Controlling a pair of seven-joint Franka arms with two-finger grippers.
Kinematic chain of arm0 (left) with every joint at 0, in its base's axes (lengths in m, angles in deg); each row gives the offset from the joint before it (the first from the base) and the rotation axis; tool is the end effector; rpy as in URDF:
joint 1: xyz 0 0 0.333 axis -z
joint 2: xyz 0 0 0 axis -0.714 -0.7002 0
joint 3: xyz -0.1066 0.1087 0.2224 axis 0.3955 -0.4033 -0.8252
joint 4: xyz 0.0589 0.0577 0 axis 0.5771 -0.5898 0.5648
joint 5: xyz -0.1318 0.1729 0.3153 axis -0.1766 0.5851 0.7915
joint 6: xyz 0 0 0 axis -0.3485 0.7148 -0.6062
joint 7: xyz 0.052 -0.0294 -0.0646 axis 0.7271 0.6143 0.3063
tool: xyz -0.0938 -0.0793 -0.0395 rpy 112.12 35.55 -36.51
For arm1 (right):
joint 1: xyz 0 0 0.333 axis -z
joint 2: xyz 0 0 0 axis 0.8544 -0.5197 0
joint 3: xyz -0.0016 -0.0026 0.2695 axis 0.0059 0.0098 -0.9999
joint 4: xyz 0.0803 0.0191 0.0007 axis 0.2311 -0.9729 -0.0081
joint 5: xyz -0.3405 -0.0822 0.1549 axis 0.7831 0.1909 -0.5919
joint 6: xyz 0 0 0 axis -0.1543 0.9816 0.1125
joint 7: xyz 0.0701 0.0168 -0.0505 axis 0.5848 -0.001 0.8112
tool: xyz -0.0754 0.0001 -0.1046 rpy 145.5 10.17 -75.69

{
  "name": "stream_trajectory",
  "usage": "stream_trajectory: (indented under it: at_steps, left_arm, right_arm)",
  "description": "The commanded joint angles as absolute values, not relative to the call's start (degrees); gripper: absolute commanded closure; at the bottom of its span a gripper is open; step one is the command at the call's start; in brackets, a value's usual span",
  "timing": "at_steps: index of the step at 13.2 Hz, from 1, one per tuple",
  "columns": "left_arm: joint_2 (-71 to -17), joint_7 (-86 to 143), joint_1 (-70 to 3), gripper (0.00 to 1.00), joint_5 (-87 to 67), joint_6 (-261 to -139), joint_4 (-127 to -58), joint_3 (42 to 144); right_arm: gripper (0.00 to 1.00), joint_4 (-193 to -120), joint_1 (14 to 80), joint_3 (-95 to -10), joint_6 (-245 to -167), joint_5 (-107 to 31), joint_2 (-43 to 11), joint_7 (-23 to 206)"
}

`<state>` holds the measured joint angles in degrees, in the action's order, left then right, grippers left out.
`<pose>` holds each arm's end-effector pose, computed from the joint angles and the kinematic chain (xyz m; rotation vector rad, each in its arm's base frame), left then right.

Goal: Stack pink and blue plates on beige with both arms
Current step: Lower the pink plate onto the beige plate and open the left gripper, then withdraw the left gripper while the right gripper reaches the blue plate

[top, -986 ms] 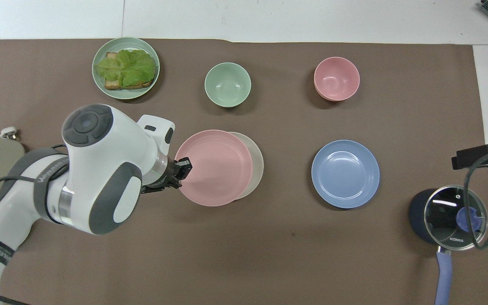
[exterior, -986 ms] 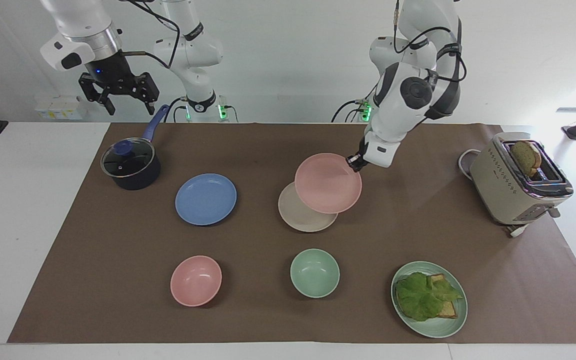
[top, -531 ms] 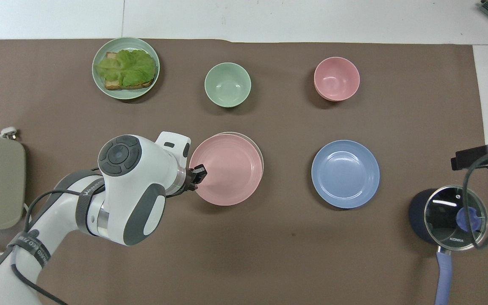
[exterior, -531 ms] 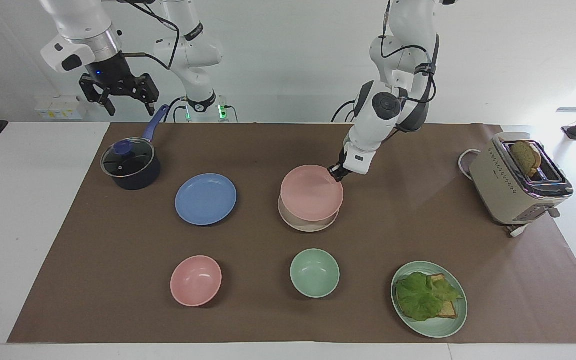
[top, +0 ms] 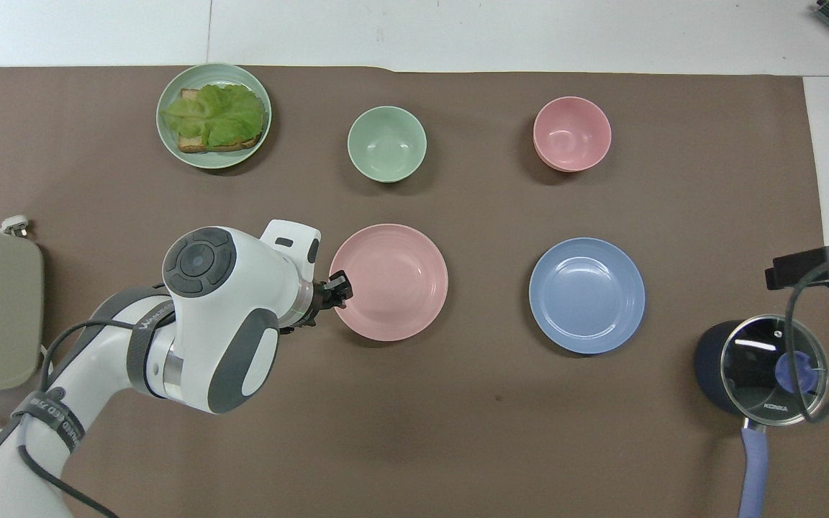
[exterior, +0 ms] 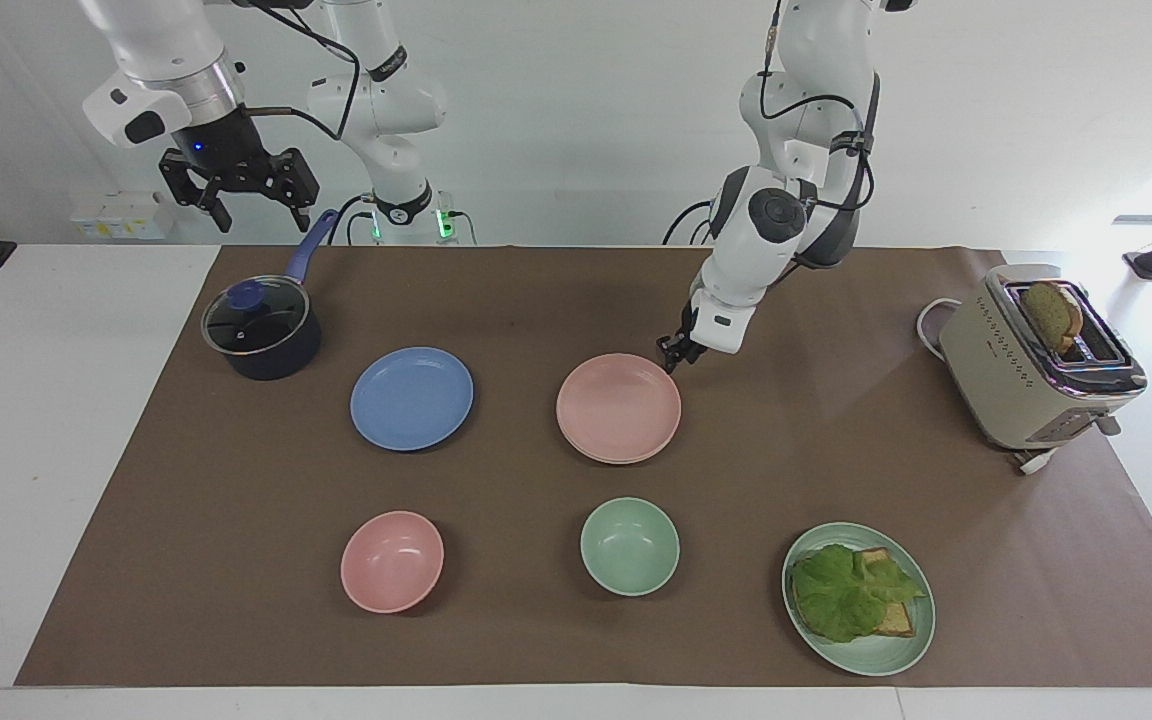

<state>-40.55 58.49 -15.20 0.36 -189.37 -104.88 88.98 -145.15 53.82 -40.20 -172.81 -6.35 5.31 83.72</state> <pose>0.4706 -0.2793 0.3022 2.9016 0.6526 -0.1817 0.5053 -0.0070 0.5865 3.1314 -0.0031 -0.0511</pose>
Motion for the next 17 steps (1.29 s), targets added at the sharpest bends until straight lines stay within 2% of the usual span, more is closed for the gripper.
stream_trajectory:
  at_steps: [1,2,5,8,11,15,17]
  left_arm:
    - [-40.1,57.27,-15.23,0.0,-0.49,-189.18,-104.55,88.19]
    - [-39.41,57.36,-15.58,0.0,0.12,-188.48,-103.68,87.67]
    - [-38.7,52.27,-22.6,0.0,3.27,-178.67,-96.32,87.57]
    - [-37.73,44.31,-30.41,0.0,7.68,-166.02,-86.04,87.66]
    - [-37.99,26.92,-36.4,0.0,12.94,-159.93,-79.0,87.66]
    - [-38.08,22.3,-36.5,0.0,17.62,-153.43,-73.81,87.66]
    - [-38.43,17.65,-37.55,0.0,17.62,-149.2,-70.46,87.49]
  right_arm:
    - [0.0,-147.02,54.47,-40.41,-174.06,-6.65,6.73,84.4]
    - [0.0,-147.29,54.47,-40.41,-174.06,-6.65,6.73,84.4]
    - [0.0,-150.35,54.47,-40.41,-177.12,-6.74,6.82,84.48]
    - [0.0,-159.38,54.03,-40.49,-185.71,-6.74,6.64,87.89]
    - [0.0,-168.0,53.85,-40.49,-194.42,-7.26,5.76,90.63]
    - [0.0,-178.2,53.85,-40.49,-206.28,-7.44,3.04,90.99]
    - [0.0,-180.59,53.85,-40.49,-208.85,-7.44,1.12,90.99]
